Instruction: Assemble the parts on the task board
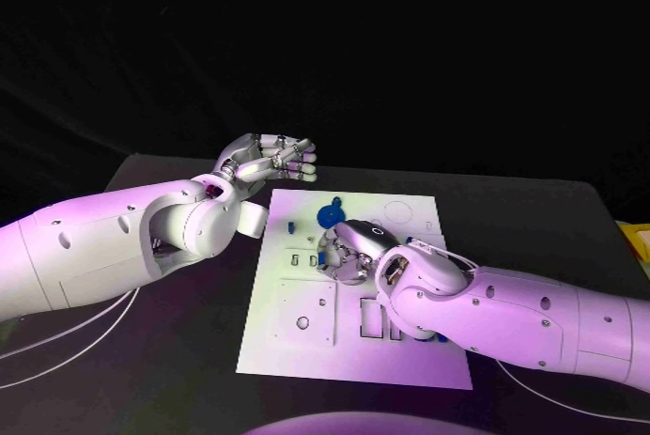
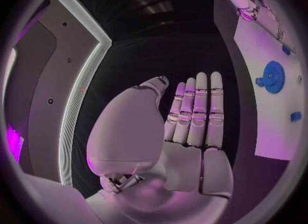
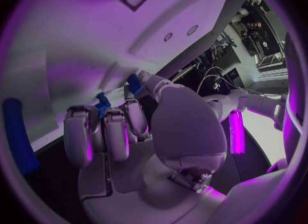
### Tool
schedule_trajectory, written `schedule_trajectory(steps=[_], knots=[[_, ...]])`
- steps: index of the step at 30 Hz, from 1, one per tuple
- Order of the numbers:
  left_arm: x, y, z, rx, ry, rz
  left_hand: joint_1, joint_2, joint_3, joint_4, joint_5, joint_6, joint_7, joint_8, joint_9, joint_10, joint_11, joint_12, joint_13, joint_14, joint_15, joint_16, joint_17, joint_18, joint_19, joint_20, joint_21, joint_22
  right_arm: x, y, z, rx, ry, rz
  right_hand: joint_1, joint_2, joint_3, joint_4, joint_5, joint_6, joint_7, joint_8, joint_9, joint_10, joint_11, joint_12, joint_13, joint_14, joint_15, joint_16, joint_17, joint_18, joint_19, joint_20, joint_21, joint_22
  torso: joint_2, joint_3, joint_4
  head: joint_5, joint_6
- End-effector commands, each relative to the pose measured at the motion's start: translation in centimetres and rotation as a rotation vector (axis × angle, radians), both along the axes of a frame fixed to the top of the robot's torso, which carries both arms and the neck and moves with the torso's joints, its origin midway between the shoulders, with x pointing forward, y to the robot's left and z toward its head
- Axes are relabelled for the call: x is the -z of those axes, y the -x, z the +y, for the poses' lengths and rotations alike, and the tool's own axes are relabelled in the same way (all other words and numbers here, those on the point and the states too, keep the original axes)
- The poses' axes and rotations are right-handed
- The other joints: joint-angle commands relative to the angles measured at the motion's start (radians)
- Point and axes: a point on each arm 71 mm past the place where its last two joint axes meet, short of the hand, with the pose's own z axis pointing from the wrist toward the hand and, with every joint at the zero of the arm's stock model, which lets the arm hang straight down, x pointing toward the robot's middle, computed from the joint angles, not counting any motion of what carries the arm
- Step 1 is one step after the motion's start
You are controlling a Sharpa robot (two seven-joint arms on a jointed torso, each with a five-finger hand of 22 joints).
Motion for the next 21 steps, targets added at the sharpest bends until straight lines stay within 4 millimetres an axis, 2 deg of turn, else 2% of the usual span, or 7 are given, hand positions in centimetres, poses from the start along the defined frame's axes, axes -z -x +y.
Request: schedule_trajectory(steps=[1,12,15,18,21], knots=[[-0.1,0.1,-0.2,0.024,0.005,-0.002,-0.009,0.001,0.007,-0.001,-0.007,-0.004,0.001,-0.005,0.000,0.004,0.006,-0.003,-0.001,0.001,0.002,0.005,0.002,0.011,0.000,-0.001,0.005,0.001,0.1,0.1,0.1,-0.011,0.008,0.002,-0.007,-0.011,-0.010,0.014,-0.023,-0.011,0.001,-0.006,-0.002,-0.003,0.003,-0.005,0.000,0.089,0.010,-0.007,0.197,-0.013,0.023,0.009,-0.006,0.175,0.000,0.0004,-0.0003,0.000,0.000],[0.0,0.1,-0.2,0.024,0.005,0.001,-0.010,0.001,0.007,-0.001,-0.007,-0.005,0.002,-0.006,0.000,0.003,0.006,-0.004,-0.001,0.000,0.002,0.005,0.002,0.011,-0.001,-0.001,0.005,0.001,0.0,0.0,0.1,-0.018,-0.012,-0.003,-0.019,-0.027,-0.071,0.051,-0.043,-0.050,0.010,-0.030,-0.012,-0.008,0.011,-0.006,-0.002,0.088,0.018,-0.008,0.195,-0.012,0.021,0.016,-0.011,0.174,0.000,0.0000,-0.0005,-0.001,0.001],[0.0,0.1,-0.2,0.024,0.003,0.002,-0.010,0.001,0.007,-0.001,-0.007,-0.005,0.002,-0.006,0.000,0.003,0.006,-0.004,-0.001,0.000,0.002,0.005,0.002,0.011,-0.001,-0.001,0.005,0.001,-0.2,0.1,0.0,-0.013,-0.034,-0.020,-0.013,-0.027,-0.106,0.069,-0.044,-0.072,0.017,-0.047,-0.018,-0.013,0.018,-0.008,-0.004,0.088,0.023,-0.009,0.193,-0.012,0.019,0.019,-0.015,0.172,0.001,0.0000,-0.0002,-0.003,0.002],[0.0,0.0,-0.1,0.026,-0.005,0.006,-0.010,0.000,0.008,-0.001,-0.007,-0.005,0.002,-0.006,0.000,0.003,0.007,-0.005,-0.001,-0.001,0.002,0.005,0.003,0.011,-0.001,-0.001,0.005,0.001,-0.6,0.1,-0.3,-0.006,-0.084,-0.054,0.012,-0.016,-0.158,0.090,-0.043,-0.100,0.027,-0.072,-0.026,-0.015,0.027,-0.008,-0.004,0.087,0.031,-0.009,0.191,-0.011,0.018,0.026,-0.018,0.171,0.000,0.0005,0.0002,-0.004,0.003],[0.3,-0.2,0.0,0.045,-0.040,0.025,-0.021,-0.009,0.005,-0.001,-0.014,-0.012,0.005,-0.012,-0.001,-0.003,0.008,-0.011,-0.002,0.015,0.000,0.018,0.015,0.013,0.007,-0.003,0.015,0.005,-1.3,0.2,-0.8,-0.016,-0.157,-0.086,0.062,0.011,-0.227,0.118,-0.038,-0.125,0.039,-0.104,-0.035,-0.018,0.038,-0.006,-0.004,0.086,0.041,-0.012,0.184,-0.008,0.010,0.037,-0.030,0.164,-0.002,0.0014,0.0000,-0.004,0.003]])
